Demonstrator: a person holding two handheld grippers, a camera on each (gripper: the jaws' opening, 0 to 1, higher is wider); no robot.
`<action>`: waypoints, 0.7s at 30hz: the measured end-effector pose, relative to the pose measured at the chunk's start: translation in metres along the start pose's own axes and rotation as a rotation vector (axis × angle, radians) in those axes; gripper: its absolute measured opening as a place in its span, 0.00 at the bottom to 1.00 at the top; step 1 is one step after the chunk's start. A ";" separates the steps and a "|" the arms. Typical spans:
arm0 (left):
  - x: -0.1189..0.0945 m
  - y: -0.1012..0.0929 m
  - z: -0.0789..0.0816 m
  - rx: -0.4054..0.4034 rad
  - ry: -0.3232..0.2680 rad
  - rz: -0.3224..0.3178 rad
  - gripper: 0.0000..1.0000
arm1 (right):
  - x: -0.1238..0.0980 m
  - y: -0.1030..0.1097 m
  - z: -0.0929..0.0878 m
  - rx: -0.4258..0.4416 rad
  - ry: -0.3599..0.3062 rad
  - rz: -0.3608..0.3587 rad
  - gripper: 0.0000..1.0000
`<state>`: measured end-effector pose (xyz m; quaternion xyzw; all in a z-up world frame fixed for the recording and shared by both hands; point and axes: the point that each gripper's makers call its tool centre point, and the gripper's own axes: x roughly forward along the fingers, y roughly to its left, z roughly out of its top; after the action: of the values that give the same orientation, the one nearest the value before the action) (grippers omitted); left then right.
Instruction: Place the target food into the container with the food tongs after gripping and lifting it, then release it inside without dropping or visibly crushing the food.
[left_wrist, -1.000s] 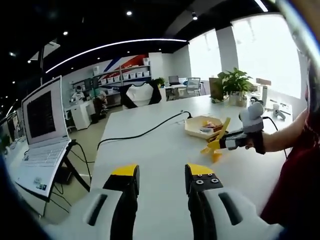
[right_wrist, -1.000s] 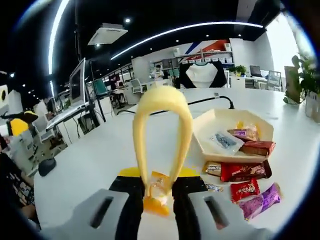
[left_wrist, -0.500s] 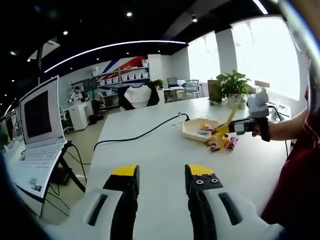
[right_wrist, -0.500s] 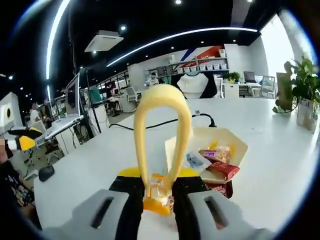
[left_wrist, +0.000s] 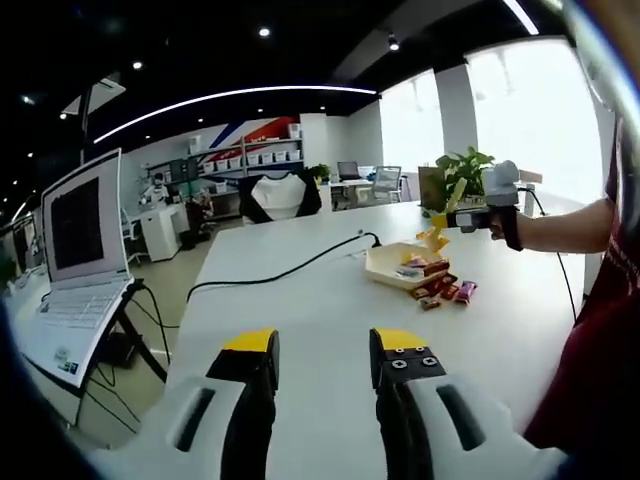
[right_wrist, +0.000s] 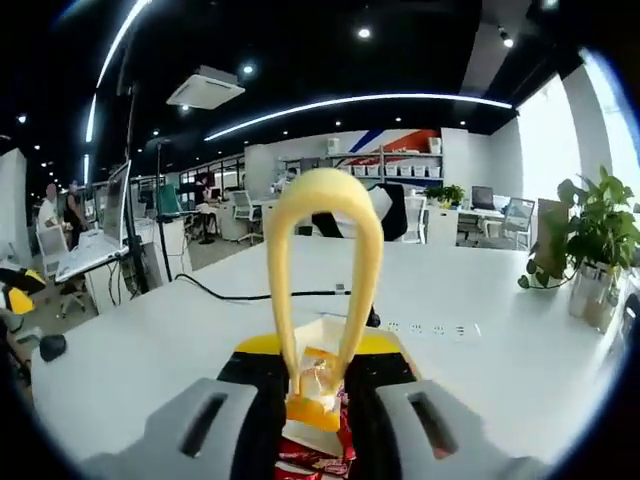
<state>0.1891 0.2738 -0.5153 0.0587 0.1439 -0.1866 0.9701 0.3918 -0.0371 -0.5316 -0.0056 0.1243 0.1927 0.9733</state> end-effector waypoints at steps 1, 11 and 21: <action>-0.003 0.002 -0.001 -0.003 0.002 0.007 0.39 | 0.003 0.000 0.001 0.000 -0.004 0.006 0.18; -0.009 0.010 -0.008 -0.042 0.001 0.037 0.38 | 0.002 -0.003 0.001 -0.022 0.003 0.030 0.27; 0.002 -0.001 -0.005 -0.035 -0.011 0.001 0.38 | -0.028 -0.023 -0.002 0.006 0.034 0.012 0.27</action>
<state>0.1894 0.2733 -0.5211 0.0406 0.1417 -0.1841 0.9718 0.3746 -0.0692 -0.5273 -0.0051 0.1414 0.1980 0.9699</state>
